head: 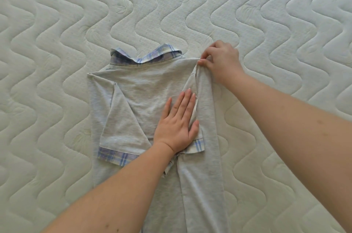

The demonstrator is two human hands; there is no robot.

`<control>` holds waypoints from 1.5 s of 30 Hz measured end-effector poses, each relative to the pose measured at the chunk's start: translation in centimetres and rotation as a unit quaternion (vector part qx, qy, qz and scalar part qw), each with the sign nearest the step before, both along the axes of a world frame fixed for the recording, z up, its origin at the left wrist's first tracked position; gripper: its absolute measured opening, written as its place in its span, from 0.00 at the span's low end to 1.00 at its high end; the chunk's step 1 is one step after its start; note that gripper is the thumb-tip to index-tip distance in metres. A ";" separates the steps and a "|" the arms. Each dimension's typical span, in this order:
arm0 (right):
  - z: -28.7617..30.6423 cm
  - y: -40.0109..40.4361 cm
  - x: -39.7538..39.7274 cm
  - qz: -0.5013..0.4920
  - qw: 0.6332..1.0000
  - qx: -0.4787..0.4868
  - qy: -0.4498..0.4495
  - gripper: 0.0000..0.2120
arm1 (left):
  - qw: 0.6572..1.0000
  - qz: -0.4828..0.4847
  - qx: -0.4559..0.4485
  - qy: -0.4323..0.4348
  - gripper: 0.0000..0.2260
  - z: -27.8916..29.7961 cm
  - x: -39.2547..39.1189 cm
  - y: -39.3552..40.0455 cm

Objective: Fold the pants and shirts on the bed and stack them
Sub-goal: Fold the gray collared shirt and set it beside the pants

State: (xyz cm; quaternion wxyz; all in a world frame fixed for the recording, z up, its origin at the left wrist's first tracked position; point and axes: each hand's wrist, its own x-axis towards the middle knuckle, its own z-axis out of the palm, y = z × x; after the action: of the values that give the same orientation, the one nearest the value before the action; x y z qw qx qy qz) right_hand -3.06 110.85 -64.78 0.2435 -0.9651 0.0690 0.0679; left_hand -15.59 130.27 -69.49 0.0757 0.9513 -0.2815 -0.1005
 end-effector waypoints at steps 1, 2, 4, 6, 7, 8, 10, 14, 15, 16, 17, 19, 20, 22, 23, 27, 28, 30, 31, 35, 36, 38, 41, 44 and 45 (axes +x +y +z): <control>-0.3 0.4 -0.2 -0.010 1.000 0.008 -0.022 0.10 | 1.000 0.004 0.001 -0.001 0.31 -0.1 0.0 0.0; -0.6 0.7 -0.3 -0.018 0.999 0.012 -0.039 0.10 | 1.000 0.010 0.002 -0.002 0.31 -0.1 0.0 0.0; -1.1 0.9 -0.5 -0.023 0.998 0.008 -0.055 0.11 | 1.000 0.023 0.000 -0.005 0.31 -0.2 0.1 0.0; -1.5 0.7 -0.7 -0.023 0.998 -0.014 -0.061 0.11 | 1.000 0.027 -0.005 -0.007 0.32 -0.2 0.1 0.0; -1.7 0.5 -0.7 -0.037 0.997 -0.016 -0.065 0.11 | 1.000 0.026 -0.005 -0.009 0.32 -0.3 0.1 0.0; -1.6 0.3 -0.8 -0.068 0.995 0.000 -0.073 0.11 | 1.000 0.026 -0.004 -0.009 0.32 -0.3 0.1 0.0; -1.0 -0.1 -1.4 -0.157 0.977 0.091 -0.110 0.10 | 1.000 0.026 0.003 -0.008 0.32 -0.5 0.1 0.0; 0.1 -0.2 -5.0 -0.152 0.966 0.124 -0.169 0.12 | 1.000 0.024 0.012 0.000 0.32 -0.6 0.1 -0.1; 0.1 0.2 -6.3 -0.110 0.976 0.096 -0.165 0.13 | 1.000 0.024 0.012 0.000 0.32 -0.6 0.1 -0.1; 0.0 0.8 -7.4 -0.065 0.984 0.069 -0.150 0.16 | 1.000 0.024 0.011 -0.002 0.32 -0.6 0.1 -0.1; -0.2 1.5 -8.3 -0.020 0.990 0.048 -0.131 0.18 | 1.000 0.024 0.010 -0.005 0.32 -0.6 0.1 -0.1; -0.5 3.1 -9.1 0.066 0.993 0.026 -0.097 0.23 | 1.000 0.026 0.004 -0.011 0.33 -0.6 0.0 -0.2; -0.7 3.7 -8.9 0.103 0.991 0.013 -0.086 0.24 | 1.000 0.028 0.002 -0.012 0.33 -0.6 0.1 -0.2; -1.1 4.4 -7.9 0.162 0.984 -0.029 -0.066 0.27 | 1.000 0.030 0.000 -0.009 0.34 -0.6 0.0 -0.2; -1.4 4.4 -7.2 0.180 0.981 -0.052 -0.049 0.28 | 1.000 0.030 0.003 -0.008 0.34 -0.6 0.0 -0.2; -3.0 2.7 -5.9 0.207 0.968 -0.137 0.018 0.32 | 1.000 0.028 0.010 0.007 0.34 -0.4 0.1 -0.2; -3.3 2.5 -6.0 0.210 0.966 -0.148 0.017 0.32 | 1.000 0.028 0.011 0.009 0.34 -0.4 0.1 -0.2; -3.7 2.5 -6.0 0.203 0.967 -0.153 0.003 0.32 | 0.999 0.028 0.013 0.013 0.34 -0.4 0.2 -0.2; -3.8 2.6 -6.1 0.192 0.970 -0.151 -0.005 0.32 | 0.999 0.028 0.014 0.015 0.34 -0.4 0.2 -0.2; -4.0 2.8 -5.9 0.155 0.980 -0.124 0.007 0.32 | 0.999 0.024 0.013 0.027 0.35 -0.3 0.3 -0.2; -4.0 2.8 -5.9 0.150 0.981 -0.118 0.013 0.32 | 0.999 0.024 0.013 0.028 0.35 -0.3 0.3 -0.2; -4.2 2.8 -5.8 0.147 0.982 -0.119 0.015 0.31 | 0.999 0.027 0.019 0.029 0.35 -0.3 0.3 -0.2; -4.5 2.8 -5.7 0.145 0.982 -0.120 0.012 0.29 | 0.999 0.030 0.024 0.034 0.35 -0.3 0.3 -0.2; -4.7 2.8 -5.6 0.141 0.982 -0.127 0.010 0.29 | 0.998 0.026 0.028 0.043 0.35 -0.3 0.3 -0.2; -4.8 2.8 -5.6 0.140 0.981 -0.135 0.011 0.29 | 0.998 0.025 0.029 0.045 0.35 -0.3 0.3 -0.2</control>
State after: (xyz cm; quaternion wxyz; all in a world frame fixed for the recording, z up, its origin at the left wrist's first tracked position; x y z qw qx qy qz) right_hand -8.68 113.66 -69.57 0.0980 -0.9884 -0.0560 0.1018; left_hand -15.31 130.03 -69.81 0.0635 0.9544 -0.2509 -0.1491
